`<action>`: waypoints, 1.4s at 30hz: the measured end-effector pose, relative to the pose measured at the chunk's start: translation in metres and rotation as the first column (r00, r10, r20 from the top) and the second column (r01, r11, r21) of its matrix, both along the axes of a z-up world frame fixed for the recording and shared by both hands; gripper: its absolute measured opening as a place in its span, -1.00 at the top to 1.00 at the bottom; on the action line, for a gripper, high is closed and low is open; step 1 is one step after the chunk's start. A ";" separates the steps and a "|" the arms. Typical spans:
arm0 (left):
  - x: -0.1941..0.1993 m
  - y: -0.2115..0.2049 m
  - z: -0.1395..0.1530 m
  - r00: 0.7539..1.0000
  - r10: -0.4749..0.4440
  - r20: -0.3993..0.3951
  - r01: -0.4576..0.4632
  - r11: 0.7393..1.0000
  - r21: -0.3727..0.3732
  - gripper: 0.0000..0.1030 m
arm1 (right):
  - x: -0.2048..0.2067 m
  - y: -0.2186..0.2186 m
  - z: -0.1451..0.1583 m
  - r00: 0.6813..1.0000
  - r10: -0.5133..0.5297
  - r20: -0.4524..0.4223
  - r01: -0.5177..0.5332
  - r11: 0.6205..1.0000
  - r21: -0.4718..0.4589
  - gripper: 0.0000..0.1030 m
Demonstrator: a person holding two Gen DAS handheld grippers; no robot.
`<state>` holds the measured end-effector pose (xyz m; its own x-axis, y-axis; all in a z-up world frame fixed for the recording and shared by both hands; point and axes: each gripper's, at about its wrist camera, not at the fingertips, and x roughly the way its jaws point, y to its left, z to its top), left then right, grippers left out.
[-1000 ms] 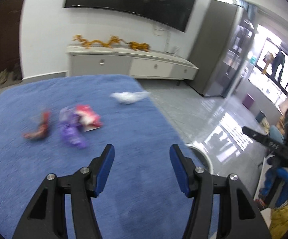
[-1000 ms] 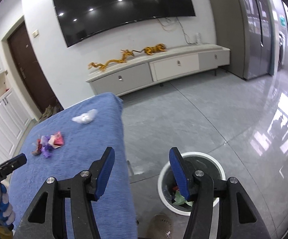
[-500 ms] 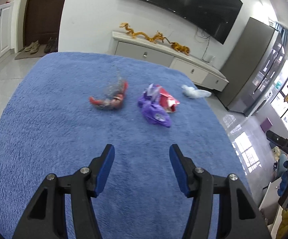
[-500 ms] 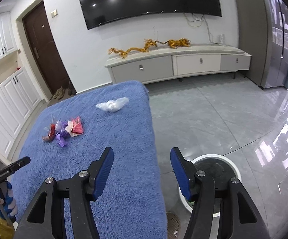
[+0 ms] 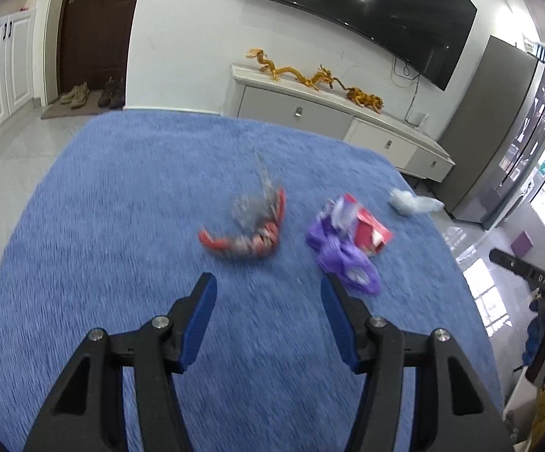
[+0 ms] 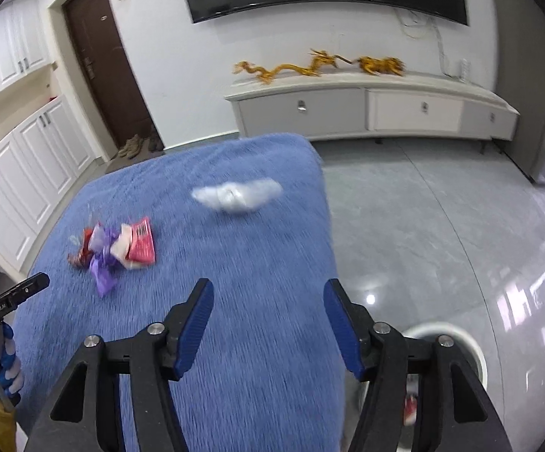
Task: Collect trash
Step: 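Grasp the red-and-clear wrapper with the left gripper while the right grasps the white plastic bag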
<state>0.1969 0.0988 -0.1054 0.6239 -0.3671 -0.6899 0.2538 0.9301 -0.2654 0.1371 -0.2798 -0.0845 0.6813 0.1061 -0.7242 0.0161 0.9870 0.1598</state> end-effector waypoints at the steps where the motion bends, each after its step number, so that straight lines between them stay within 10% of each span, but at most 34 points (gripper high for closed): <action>1: 0.007 -0.002 0.000 1.000 0.000 0.006 0.000 1.000 0.017 -0.08 | 0.010 0.003 0.000 1.000 0.018 0.007 -0.018 1.000 -0.006 -0.20; 20: 0.084 -0.022 -0.031 0.998 -0.048 -0.042 0.052 0.995 0.084 -0.08 | 0.148 0.044 -0.041 0.981 0.196 -0.002 -0.196 0.978 -0.074 -0.37; 26: 0.087 -0.022 -0.037 0.997 -0.051 -0.052 0.055 0.996 0.076 -0.07 | 0.152 0.051 -0.063 0.975 0.214 -0.067 -0.221 0.968 -0.119 -0.37; 29: 0.087 -0.022 -0.038 0.997 -0.048 -0.055 0.052 0.995 0.082 -0.03 | 0.151 0.055 -0.072 0.970 0.225 -0.097 -0.237 0.959 -0.155 -0.07; 42: 0.053 -0.015 -0.031 0.994 -0.083 -0.067 0.086 0.996 0.033 0.60 | 0.079 0.042 -0.054 0.978 0.197 -0.068 -0.204 0.972 -0.116 0.34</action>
